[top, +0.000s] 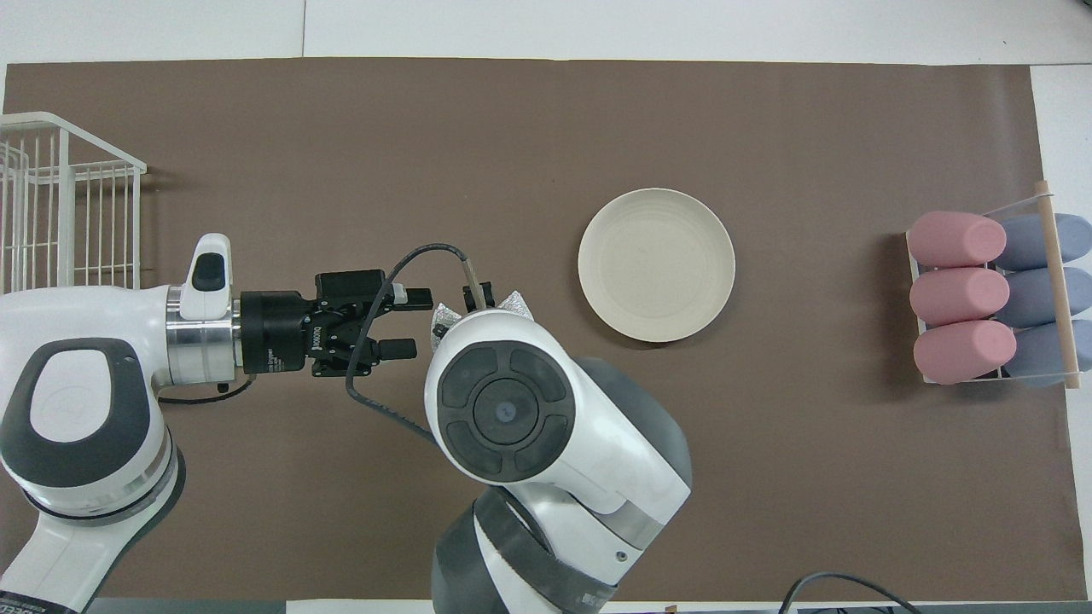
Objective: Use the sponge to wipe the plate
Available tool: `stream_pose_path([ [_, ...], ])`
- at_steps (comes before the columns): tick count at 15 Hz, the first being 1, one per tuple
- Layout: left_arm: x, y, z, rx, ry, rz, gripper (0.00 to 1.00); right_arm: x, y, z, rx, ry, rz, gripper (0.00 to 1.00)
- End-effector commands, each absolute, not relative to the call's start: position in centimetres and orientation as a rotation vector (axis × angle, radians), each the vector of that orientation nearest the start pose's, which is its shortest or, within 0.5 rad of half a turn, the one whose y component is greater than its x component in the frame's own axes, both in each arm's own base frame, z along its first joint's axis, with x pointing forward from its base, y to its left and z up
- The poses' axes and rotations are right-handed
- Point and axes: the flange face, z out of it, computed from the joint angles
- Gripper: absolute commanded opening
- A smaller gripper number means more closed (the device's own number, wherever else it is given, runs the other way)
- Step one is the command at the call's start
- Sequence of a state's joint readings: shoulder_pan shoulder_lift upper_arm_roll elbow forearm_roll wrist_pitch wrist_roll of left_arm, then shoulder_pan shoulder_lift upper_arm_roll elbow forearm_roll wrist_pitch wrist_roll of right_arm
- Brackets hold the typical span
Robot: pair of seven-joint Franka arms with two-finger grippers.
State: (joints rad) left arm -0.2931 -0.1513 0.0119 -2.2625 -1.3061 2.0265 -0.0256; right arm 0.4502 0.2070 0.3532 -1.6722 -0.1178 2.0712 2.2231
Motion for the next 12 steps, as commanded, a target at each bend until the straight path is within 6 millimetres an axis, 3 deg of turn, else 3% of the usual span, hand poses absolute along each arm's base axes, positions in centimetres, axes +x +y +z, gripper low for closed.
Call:
stream_pose_path([
  [1, 47.1, -20.1, 43.7, 1.978, 0.469, -0.270, 1.00, 46.6, 44.7, 51.3, -2.241, 1.914, -0.101, 0.00],
  [5, 47.2, -19.3, 42.9, 1.981, 0.410, -0.260, 1.00, 46.7, 44.9, 52.5, -2.244, 1.914, -0.111, 0.00],
  [9, 46.6, -20.1, 43.1, 1.972, 0.363, -0.305, 0.99, 46.7, 44.9, 52.5, -2.243, 1.912, -0.110, 0.00],
  [12, 46.5, -18.7, 43.4, 1.946, 0.301, -0.331, 0.88, 46.8, 44.9, 52.4, -2.242, 1.911, -0.110, 0.00],
])
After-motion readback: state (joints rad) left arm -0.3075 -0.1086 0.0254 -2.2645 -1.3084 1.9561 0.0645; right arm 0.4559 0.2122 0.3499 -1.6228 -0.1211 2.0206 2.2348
